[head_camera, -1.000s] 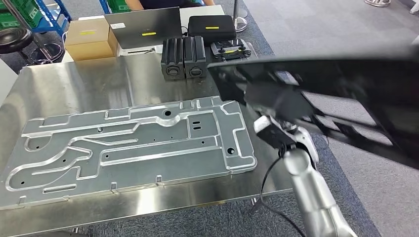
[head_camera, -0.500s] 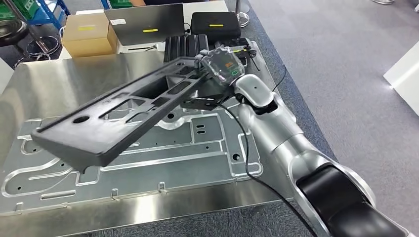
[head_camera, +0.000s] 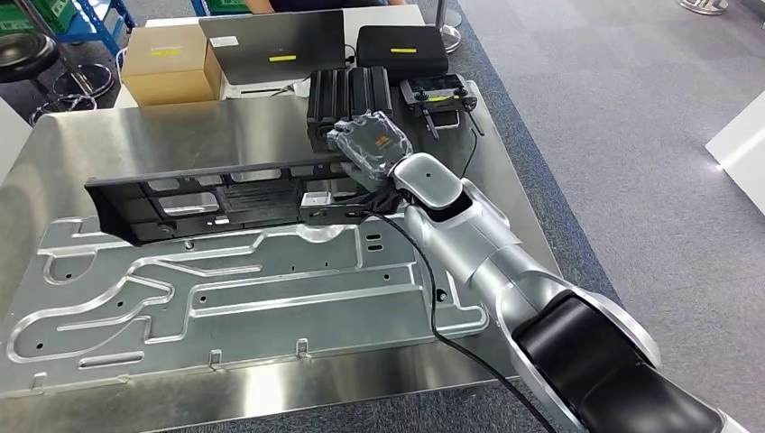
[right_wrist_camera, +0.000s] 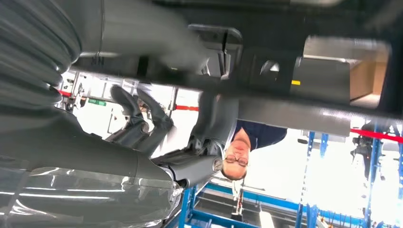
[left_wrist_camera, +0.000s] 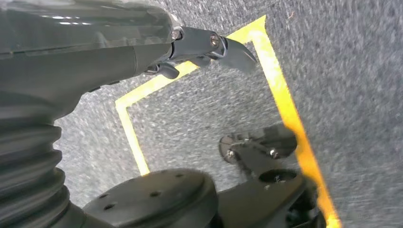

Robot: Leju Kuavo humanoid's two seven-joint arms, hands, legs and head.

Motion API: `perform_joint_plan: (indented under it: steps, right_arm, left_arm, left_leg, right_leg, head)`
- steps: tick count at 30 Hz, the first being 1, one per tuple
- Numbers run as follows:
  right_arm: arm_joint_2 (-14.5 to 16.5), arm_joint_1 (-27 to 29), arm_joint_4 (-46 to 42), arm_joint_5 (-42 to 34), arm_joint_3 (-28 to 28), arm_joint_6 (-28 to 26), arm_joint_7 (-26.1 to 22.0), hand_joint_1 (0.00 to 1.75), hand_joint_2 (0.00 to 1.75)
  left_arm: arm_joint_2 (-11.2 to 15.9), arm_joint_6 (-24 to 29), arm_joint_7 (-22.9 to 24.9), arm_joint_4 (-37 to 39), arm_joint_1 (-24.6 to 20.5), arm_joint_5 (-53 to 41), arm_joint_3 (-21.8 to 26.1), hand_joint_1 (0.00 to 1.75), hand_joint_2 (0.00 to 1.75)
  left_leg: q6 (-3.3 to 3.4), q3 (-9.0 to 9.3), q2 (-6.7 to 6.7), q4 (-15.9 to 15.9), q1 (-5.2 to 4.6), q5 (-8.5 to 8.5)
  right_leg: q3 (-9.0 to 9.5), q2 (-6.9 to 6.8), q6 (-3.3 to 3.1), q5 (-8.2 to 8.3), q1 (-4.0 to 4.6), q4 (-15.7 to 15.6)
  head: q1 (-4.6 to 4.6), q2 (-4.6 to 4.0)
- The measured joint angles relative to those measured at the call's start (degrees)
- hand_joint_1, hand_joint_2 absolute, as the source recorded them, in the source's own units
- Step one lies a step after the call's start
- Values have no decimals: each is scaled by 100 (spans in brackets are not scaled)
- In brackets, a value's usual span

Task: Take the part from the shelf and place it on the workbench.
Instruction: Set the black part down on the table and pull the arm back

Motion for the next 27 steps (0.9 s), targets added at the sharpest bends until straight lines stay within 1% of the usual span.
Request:
perform_joint_plan:
  steps: [1,2,3,5,6,7,8,9,10,11,12,13,15,16,17,18,20,21,22,23,24,26,27]
  right_arm:
    - [27,-19,21,3,10,1,1,0,0]
    - [60,-46,44,6,21,4,3,0,0]
    - [92,-71,72,8,36,10,3,0,0]
    - [134,-101,143,9,61,23,4,0,0]
    - [145,-101,180,6,72,31,2,0,0]
    - [157,-101,214,2,80,38,2,0,0]
    - [174,-109,244,-5,86,48,2,0,0]
    - [195,-128,268,-13,92,57,3,0,0]
    - [221,-156,288,-22,97,64,3,0,0]
    - [242,-189,305,-28,99,72,4,0,0]
    - [261,-218,320,-33,101,78,4,0,0]
    - [274,-238,334,-35,105,83,2,0,0]
    - [289,-252,362,-41,114,95,-2,0,0]
    - [292,-257,375,-46,117,101,-3,0,0]
    - [292,-267,388,-53,118,108,-1,0,0]
    - [291,-277,401,-62,118,113,3,0,0]
    - [291,-287,435,-82,118,117,10,0,0]
    - [291,-286,454,-92,118,116,13,0,0]
    - [291,-283,473,-101,118,115,16,0,0]
    - [291,-283,487,-107,118,114,18,0,0]
    - [291,-288,496,-113,117,117,21,0,0]
    - [291,-315,501,-127,114,155,36,0,0]
    - [291,-337,506,-134,110,208,47,0,0]
  left_arm:
    - [4,10,10,0,-3,4,1,0,175]
    - [9,21,18,0,-3,28,5,0,131]
    - [14,31,18,0,0,70,20,0,87]
    - [17,37,4,0,5,160,74,0,0]
    - [20,43,7,0,6,182,102,0,0]
    - [22,61,32,0,8,192,124,0,0]
    - [26,91,74,0,10,208,142,0,0]
    - [29,124,123,0,10,230,162,0,0]
    - [30,154,165,1,7,255,183,0,0]
    - [28,170,192,3,1,276,206,0,0]
    - [26,178,208,6,-7,285,225,0,0]
    - [23,184,219,9,-12,290,239,0,0]
    - [27,210,283,11,-17,291,266,0,0]
    - [29,230,339,11,-17,288,276,0,0]
    - [29,249,405,11,-18,286,284,0,0]
    - [30,262,463,11,-21,285,289,0,0]
    - [31,272,526,11,-24,289,301,0,0]
    - [31,272,539,11,-23,291,310,0,0]
    - [31,272,546,11,-21,292,319,0,0]
    - [32,272,549,11,-19,293,325,0,0]
    - [32,271,550,11,-18,292,330,0,0]
    - [24,266,547,11,-21,287,332,0,0]
    - [19,261,544,12,-23,282,333,0,0]
  left_leg:
    - [-27,-16,7,33,-7,-43]
    - [-58,-75,14,170,-10,-144]
    - [-89,-184,23,426,-1,-300]
    - [-158,-505,35,1174,37,-644]
    - [-191,-634,41,1461,60,-724]
    - [-226,-678,49,1557,84,-695]
    - [-260,-610,58,1419,110,-555]
    - [-295,-445,67,1088,140,-345]
    - [-330,-254,71,711,163,-182]
    - [-332,-97,69,387,170,-77]
    - [-304,-10,65,201,169,-41]
    - [-255,8,59,150,158,-63]
    - [-125,-15,55,160,145,-31]
    - [-76,-23,57,155,142,-3]
    - [-31,-35,60,147,138,28]
    - [9,-53,65,136,134,54]
    - [63,-108,69,137,102,94]
    - [80,-139,70,139,84,115]
    - [92,-170,70,140,66,139]
    - [96,-198,68,141,49,164]
    - [95,-223,65,142,34,190]
    - [77,-263,60,145,7,239]
    - [54,-282,61,146,2,265]
  right_leg:
    - [46,-1,1,-5,-29,-94]
    - [92,-4,-1,-1,-60,-186]
    - [128,-5,1,5,-88,-252]
    - [143,-2,-7,18,-94,-265]
    - [145,-4,-2,15,-99,-256]
    - [146,-4,10,7,-106,-239]
    - [145,-1,30,-6,-119,-210]
    - [142,5,61,-28,-138,-168]
    - [131,14,101,-55,-151,-117]
    - [108,26,142,-80,-152,-55]
    - [82,35,184,-93,-144,-11]
    - [61,40,219,-92,-129,14]
    - [39,40,287,-75,-128,30]
    - [24,35,314,-120,-139,72]
    - [-23,31,335,-235,-153,199]
    - [-114,26,347,-426,-160,444]
    - [-391,22,353,-873,-160,1202]
    - [-500,23,350,-1017,-156,1527]
    - [-524,23,335,-1060,-150,1674]
    - [-434,23,307,-998,-139,1588]
    - [-237,23,262,-860,-118,1292]
    - [246,20,144,-600,-56,492]
    - [394,16,105,-526,-29,222]
  head:
    - [1,0]
    - [1,0]
    - [0,0]
    - [0,0]
    - [-1,0]
    - [-1,0]
    - [0,0]
    - [-1,0]
    - [-1,0]
    - [0,0]
    - [0,0]
    - [1,0]
    - [1,0]
    - [1,0]
    - [1,0]
    - [1,0]
    - [1,0]
    - [1,0]
    - [1,0]
    - [1,0]
    - [1,0]
    - [1,0]
    - [1,0]
